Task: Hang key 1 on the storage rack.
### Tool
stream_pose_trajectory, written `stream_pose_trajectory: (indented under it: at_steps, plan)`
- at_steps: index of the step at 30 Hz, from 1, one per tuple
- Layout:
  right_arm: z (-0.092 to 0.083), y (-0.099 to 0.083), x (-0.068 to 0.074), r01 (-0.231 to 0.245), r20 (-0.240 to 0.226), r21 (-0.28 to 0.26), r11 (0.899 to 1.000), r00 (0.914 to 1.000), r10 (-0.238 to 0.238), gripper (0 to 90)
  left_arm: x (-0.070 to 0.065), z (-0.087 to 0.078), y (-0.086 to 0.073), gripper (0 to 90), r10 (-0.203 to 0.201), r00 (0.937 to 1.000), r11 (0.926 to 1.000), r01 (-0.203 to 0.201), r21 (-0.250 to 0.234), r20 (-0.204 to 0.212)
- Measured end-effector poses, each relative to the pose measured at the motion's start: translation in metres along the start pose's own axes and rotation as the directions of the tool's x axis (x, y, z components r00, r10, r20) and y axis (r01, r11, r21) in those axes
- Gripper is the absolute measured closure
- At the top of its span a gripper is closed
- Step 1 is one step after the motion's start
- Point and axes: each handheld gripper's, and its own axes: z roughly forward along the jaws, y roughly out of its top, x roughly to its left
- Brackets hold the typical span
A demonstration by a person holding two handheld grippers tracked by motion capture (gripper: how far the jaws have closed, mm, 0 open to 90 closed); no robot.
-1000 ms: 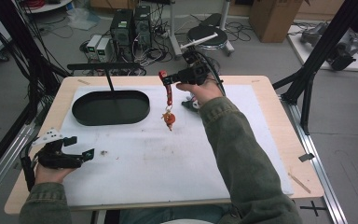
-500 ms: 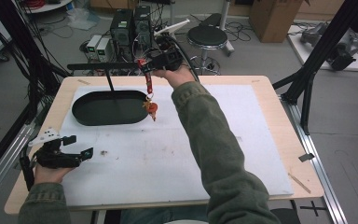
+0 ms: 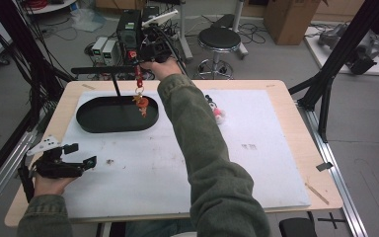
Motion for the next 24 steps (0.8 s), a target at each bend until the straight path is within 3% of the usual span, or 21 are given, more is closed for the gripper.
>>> stream_pose_trajectory:
  at_steps: [8, 15, 24]
  plan:
    - [0.018, 0.015, 0.010, -0.009, 0.016, -0.016, 1.000, 0.9998, 0.009, 74.4, 0.000, 0.000, 0.000, 2.3, -0.003, 1.0000, 1.0000, 0.003, -0.006, 0.002]
    - [0.035, 0.023, 0.007, -0.045, -0.010, -0.062, 0.997, 0.9990, 0.044, 74.4, 0.000, 0.001, 0.000, 2.3, 0.000, 1.0000, 1.0000, 0.000, 0.001, -0.001]
    - [0.051, 0.025, -0.002, -0.118, -0.033, -0.162, 0.980, 0.9929, 0.114, 74.4, 0.001, 0.001, 0.000, 2.3, -0.002, 1.0000, 1.0000, 0.002, 0.001, -0.001]
